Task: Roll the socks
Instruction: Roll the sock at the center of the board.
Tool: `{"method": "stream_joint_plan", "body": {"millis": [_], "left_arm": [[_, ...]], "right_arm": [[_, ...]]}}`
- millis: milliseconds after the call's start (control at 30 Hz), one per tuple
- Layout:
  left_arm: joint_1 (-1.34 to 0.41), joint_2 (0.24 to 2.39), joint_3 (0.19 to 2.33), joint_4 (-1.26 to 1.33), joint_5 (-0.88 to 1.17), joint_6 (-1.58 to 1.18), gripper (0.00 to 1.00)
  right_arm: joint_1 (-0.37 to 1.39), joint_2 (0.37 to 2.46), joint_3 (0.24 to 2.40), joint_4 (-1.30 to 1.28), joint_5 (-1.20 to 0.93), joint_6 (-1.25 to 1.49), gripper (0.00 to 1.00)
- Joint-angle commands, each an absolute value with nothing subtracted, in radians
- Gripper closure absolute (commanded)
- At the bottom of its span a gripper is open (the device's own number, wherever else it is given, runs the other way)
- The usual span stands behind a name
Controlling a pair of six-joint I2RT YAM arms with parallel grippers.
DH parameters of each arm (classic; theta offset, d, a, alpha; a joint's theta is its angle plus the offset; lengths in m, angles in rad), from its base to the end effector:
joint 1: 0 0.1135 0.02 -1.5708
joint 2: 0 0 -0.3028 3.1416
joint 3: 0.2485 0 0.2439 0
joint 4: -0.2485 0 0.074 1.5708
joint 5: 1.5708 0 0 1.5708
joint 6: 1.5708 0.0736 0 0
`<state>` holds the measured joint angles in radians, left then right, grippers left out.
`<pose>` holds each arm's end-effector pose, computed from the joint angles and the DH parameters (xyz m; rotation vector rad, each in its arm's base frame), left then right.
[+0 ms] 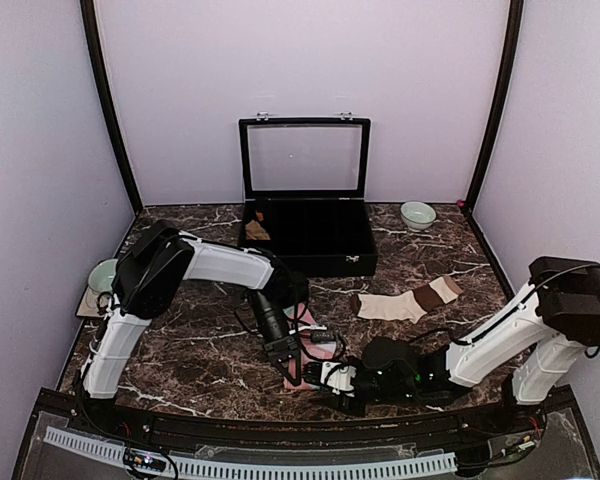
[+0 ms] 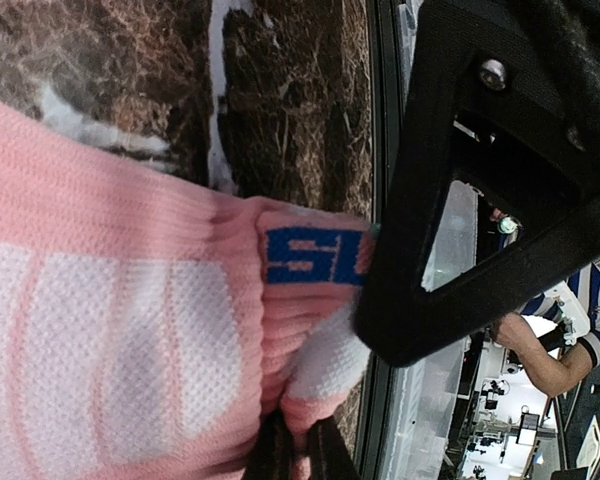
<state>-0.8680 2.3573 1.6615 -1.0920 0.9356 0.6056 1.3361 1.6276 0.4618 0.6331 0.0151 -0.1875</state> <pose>0.2320 -0.3656 0.1070 -1.6050 -1.9773 1.2374 0.0738 0.3038 0.1472 -1.4953 1.5812 0.6616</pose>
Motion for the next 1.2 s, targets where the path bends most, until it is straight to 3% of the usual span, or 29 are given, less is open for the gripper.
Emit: {"method": "stream_joint_plan", "body": {"millis": [0,267,433,500,567,800,1167], "left_arm": [[-0.864,2.435,1.651,-1.016,0.679,0.582,1.0],[-0.864,2.449,1.671,-1.018,0.651,0.566,1.0],[-0.864,2.447,1.686,-1.028,0.646,0.569,0.99],[-0.864,2.446,1.692,-1.029,0.642,0.567,0.96],[-0.864,2.442,1.695,-1.025,0.639,0.562,0.91],[-0.851,2.356,1.643,-0.991,0.611,0.547,0.54],[-0.818,2.012,1.414,-0.81,0.498,0.506,0.48]], "right_arm": [[1.342,1.674,0.487,0.726,0.064,-0.231,0.53],[1.341,1.733,0.488,0.744,0.105,-0.244,0.6],[1.337,1.763,0.475,0.736,0.103,-0.22,0.82],[1.336,1.776,0.477,0.723,0.099,-0.211,0.94],[1.332,1.784,0.476,0.707,0.083,-0.197,1.0],[1.307,1.812,0.427,0.701,0.016,-0.092,1.0],[1.226,1.802,0.351,0.664,-0.148,0.111,1.0]]}}
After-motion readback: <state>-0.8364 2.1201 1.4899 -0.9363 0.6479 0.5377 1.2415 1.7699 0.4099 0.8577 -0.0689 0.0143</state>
